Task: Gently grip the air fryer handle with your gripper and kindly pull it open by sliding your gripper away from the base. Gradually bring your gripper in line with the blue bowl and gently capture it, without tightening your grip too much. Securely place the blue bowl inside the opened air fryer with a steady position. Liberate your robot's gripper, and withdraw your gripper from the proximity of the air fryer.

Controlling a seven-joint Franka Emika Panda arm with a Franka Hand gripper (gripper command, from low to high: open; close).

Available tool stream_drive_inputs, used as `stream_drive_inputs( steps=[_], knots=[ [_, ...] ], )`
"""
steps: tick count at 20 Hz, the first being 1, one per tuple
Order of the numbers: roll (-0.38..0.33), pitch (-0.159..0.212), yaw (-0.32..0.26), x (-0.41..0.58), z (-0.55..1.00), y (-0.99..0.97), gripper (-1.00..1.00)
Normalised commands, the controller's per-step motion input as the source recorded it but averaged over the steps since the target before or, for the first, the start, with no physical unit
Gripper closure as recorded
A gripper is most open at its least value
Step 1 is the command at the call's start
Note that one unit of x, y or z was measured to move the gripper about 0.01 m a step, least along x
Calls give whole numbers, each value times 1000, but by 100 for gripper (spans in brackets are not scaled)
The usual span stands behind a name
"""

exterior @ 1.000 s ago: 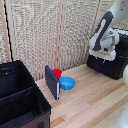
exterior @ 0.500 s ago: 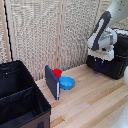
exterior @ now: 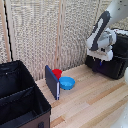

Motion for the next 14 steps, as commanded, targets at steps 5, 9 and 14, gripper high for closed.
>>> stream_drive_inputs(
  steps=[5, 9, 14],
  knots=[
    [-3, -39, 0, -152, 61, 976, 100],
    [-16, -3, 0, -59, 0, 994, 100],
    [-12, 1, -17, -39, -122, 743, 100]
  ],
)
